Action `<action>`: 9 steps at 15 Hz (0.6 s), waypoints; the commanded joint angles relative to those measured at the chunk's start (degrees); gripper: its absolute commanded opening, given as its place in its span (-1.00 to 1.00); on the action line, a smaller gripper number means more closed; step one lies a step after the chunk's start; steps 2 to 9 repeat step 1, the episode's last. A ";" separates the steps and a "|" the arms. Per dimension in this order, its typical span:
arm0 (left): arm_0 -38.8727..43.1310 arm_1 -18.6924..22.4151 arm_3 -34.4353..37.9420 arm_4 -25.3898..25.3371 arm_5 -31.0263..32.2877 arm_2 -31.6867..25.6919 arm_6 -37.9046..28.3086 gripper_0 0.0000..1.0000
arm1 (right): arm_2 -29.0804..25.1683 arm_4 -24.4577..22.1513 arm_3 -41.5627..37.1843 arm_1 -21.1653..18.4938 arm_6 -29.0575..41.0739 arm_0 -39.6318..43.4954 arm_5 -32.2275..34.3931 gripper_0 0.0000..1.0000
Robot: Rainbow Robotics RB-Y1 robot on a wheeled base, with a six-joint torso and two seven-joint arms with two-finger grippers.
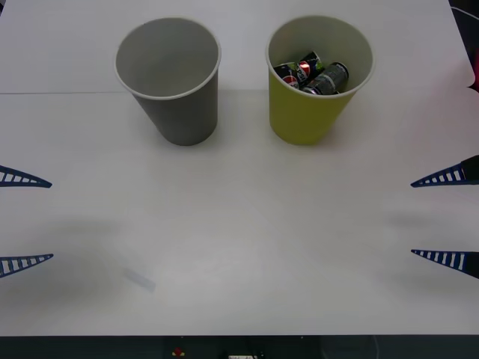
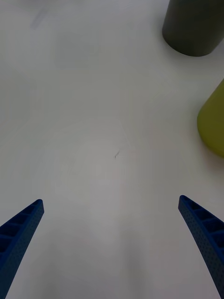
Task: Put the can into the green bin and the plastic bottle into the gray bin
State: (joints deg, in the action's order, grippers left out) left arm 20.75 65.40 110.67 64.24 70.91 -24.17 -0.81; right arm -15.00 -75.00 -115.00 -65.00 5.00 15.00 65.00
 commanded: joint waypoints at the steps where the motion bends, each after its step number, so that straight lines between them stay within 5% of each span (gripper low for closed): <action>1: 0.00 -0.01 -0.01 0.01 0.02 0.00 0.01 1.00 | 0.00 0.00 0.00 0.00 0.00 0.00 0.00 1.00; 9: 0.00 -0.01 -0.01 0.01 0.02 0.00 0.01 1.00 | 0.00 0.00 0.00 0.00 0.00 0.00 0.00 1.00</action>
